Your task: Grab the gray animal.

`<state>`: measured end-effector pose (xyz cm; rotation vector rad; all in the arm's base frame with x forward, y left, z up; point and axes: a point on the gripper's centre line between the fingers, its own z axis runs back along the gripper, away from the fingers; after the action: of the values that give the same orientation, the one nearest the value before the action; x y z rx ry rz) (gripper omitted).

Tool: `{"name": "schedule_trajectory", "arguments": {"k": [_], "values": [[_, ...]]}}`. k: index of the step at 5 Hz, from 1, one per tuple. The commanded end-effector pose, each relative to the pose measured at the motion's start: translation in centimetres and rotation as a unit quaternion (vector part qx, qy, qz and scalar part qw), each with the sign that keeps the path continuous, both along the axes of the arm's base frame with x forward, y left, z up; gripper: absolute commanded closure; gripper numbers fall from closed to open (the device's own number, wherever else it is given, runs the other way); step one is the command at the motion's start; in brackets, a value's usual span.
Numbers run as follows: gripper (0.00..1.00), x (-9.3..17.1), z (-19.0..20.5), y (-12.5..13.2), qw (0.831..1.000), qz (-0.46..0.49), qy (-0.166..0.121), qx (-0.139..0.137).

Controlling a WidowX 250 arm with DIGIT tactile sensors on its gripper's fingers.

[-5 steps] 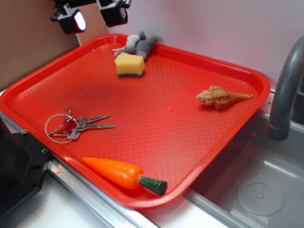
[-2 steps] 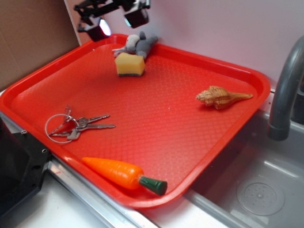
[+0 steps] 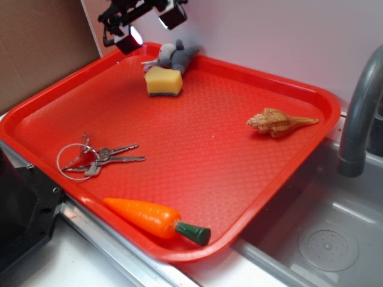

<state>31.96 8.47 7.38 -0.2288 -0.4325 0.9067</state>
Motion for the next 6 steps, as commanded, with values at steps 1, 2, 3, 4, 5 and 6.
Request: {"name": "schedule_trajectory", "arguments": {"k": [1, 2, 3, 4, 5, 6], "values": [[0.0, 0.8, -0.9, 1.6, 0.997, 0.049, 0.013, 0.053], [0.0, 1.2, -1.5, 1.1, 0.996, 0.054, 0.022, 0.065], [0.0, 1.8, -2.2, 0.8, 0.995, 0.053, 0.029, 0.079], [0.0, 2.3, -2.7, 0.8, 0.995, 0.054, 0.035, 0.08], [0.01, 2.5, -3.1, 0.7, 0.995, 0.037, 0.039, 0.078], [1.0, 2.7, -3.6, 0.5, 0.996, 0.025, 0.042, 0.081]]}}
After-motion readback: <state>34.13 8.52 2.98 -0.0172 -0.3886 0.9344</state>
